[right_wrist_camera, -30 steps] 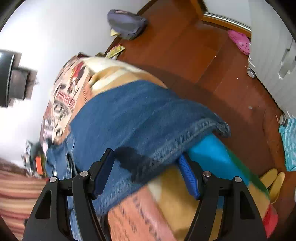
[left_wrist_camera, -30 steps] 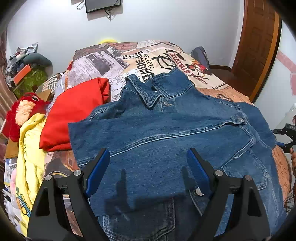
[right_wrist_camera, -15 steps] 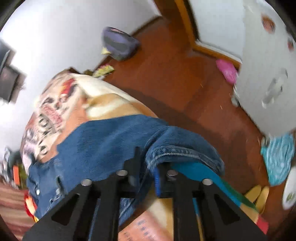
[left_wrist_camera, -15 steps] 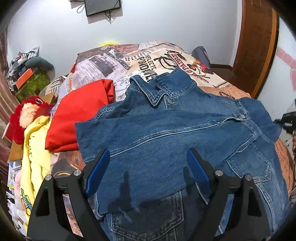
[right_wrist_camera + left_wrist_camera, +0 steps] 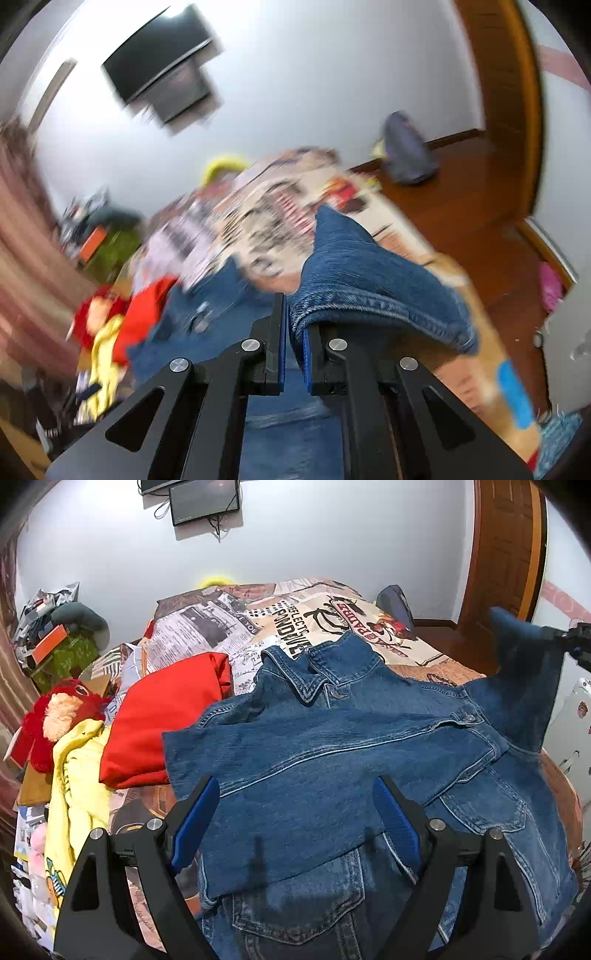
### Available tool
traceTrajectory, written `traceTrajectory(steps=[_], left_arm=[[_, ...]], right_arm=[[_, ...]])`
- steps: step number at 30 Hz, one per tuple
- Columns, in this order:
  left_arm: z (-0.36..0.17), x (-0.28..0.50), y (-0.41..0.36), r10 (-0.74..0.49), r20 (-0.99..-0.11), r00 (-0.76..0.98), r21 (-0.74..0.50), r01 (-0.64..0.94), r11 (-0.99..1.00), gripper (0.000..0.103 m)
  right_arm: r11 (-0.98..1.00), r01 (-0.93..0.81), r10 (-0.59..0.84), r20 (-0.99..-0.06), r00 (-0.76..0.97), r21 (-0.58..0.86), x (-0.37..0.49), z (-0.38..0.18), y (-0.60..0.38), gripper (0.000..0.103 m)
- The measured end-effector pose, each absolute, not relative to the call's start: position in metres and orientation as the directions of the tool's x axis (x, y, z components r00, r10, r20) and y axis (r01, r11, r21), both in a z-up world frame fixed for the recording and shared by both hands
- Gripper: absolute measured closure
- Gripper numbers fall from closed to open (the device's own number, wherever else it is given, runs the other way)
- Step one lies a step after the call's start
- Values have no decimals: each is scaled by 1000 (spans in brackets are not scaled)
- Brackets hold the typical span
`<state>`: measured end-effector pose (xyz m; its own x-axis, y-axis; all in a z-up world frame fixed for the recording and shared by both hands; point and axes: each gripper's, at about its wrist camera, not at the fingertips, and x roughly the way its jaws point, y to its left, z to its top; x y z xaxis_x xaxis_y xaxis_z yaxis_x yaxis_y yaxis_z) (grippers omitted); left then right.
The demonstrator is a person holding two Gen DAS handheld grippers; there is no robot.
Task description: Fold large clothes
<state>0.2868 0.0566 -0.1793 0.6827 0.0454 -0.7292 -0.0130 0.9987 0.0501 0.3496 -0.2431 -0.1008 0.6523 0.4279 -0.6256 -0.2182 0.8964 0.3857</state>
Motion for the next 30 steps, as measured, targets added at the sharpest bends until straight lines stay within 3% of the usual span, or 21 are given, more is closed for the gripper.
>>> traceTrajectory(steps=[8,16,19,21,24,30], left_arm=[[-180,275,69,41,-733,679,33,-25,999,18],[-192,274,79,38,-754,655,11,-46,999,18],[-193,275,79,36,-755,654,6,-48,999,18],[-193,276,79,34,-755,655,3,-49,999,18],[-194,278,77,30,-756,654,-1,-48,999,18],[-197,282,74,26,-761,648,-1,-41,999,18]], right_arm=[[888,-313,448,-790,418,338,336,-181,-173,96],[888,-349,409,-862,301,299,322,-191,-161,93],[895,-312,418,-845,335,319,325,-177,-180,68],[903,-266,422,-814,400,337,330,-168,-195,43],[914,-173,405,-784,471,368,341,-160,-226,37],[878,102,361,-788,498,467,377,-190,-296,36]])
